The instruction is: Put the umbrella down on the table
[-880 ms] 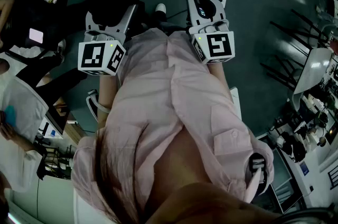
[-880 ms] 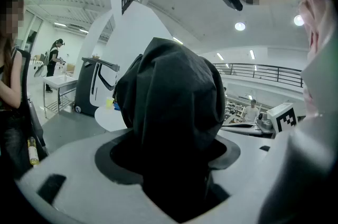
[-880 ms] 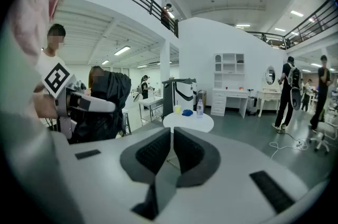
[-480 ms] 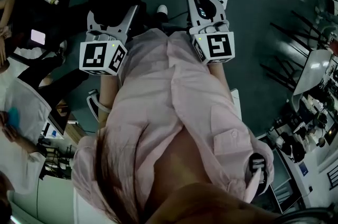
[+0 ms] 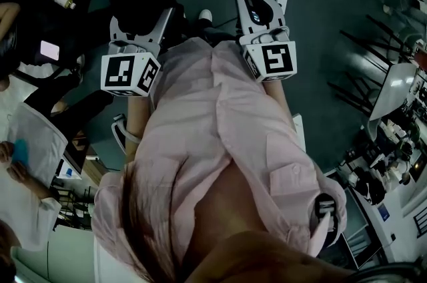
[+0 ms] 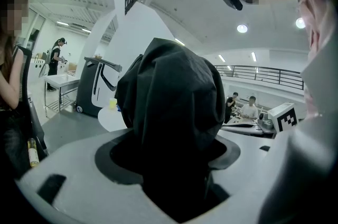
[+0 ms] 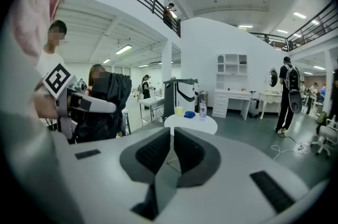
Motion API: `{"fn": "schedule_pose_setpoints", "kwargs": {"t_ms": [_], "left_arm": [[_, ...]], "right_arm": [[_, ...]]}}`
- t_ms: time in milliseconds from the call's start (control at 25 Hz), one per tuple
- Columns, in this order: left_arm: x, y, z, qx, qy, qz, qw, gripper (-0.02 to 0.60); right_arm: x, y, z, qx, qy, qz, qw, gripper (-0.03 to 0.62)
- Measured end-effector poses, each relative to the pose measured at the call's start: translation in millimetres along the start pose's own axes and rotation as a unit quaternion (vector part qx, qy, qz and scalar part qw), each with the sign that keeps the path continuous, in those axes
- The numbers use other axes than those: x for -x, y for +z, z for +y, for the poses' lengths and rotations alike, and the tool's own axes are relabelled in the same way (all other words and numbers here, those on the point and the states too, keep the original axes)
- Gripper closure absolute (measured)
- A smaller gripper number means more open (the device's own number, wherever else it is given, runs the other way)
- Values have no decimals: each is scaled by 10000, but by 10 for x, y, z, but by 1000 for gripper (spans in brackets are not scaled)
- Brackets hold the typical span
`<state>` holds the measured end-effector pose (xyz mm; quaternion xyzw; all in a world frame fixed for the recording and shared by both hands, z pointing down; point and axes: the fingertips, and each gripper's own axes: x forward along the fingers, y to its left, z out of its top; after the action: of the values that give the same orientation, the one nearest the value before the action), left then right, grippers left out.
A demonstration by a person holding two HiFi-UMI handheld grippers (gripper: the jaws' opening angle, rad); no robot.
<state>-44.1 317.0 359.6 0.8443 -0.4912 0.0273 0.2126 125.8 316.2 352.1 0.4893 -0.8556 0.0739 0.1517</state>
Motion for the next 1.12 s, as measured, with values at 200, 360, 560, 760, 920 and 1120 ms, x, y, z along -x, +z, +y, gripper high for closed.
{"fn": "schedule_pose_setpoints", "kwargs": {"t_ms": [200,360,560,760,920,1120], "left_arm": [[22,50,117,-64,-49,-29,10000,247],[74,114,209,-98,-44,-93,9999,247],[133,147,402,-88,100,-118,9998,247],[79,176,519,48,291,-161,9994,247],[-60,222,569,124,431,-198,9988,247],[-382,337,618,155,596,-269,9977,247]], "right_arm": [[-75,-4,55,-72,-95,31,9999,553],[-144,1,130,5,-129,121,9998,553],[-254,18,210,121,-46,219,9997,553],[-394,85,162,165,81,252,9995,553],[-569,132,90,206,304,233,9991,553],[-841,218,-173,299,484,198,9982,553]]}}
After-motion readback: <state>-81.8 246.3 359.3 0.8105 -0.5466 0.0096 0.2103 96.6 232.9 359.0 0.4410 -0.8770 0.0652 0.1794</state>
